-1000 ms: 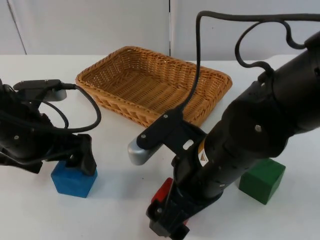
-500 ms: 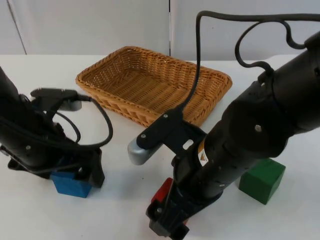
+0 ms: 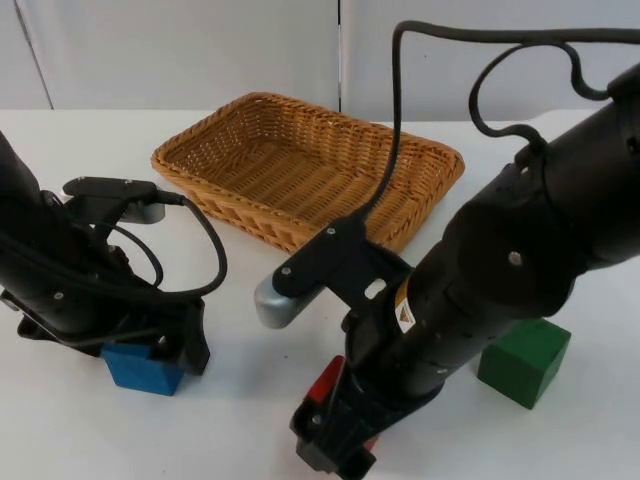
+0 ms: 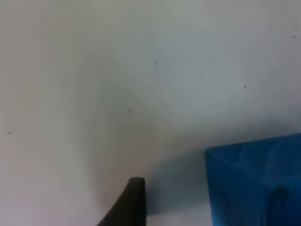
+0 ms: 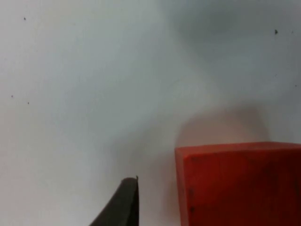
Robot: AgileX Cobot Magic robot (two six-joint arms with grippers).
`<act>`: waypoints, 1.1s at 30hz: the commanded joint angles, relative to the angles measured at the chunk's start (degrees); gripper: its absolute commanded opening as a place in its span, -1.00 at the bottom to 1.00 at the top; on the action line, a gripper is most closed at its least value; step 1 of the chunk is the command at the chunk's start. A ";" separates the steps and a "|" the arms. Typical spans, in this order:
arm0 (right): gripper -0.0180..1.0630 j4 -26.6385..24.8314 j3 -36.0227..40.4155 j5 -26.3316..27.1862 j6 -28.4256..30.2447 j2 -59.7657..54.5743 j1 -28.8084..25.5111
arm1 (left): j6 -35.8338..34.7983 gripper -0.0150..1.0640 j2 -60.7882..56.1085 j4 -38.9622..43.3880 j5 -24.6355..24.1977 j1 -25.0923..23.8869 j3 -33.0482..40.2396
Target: Pick up one cube with each hand and place exactly two cubes into the same basket, leaving the remaining cube outside.
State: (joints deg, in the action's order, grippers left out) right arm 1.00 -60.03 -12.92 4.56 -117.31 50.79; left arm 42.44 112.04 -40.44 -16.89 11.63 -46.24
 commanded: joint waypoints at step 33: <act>-0.97 0.36 -0.51 -5.16 -0.53 20.90 0.27 | -5.24 -0.97 -22.00 4.39 -10.90 0.30 0.21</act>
State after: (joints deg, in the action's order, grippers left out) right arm 1.00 -60.13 -17.32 3.89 -99.30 50.79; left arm 38.78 92.78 -37.19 -26.29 11.63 -46.06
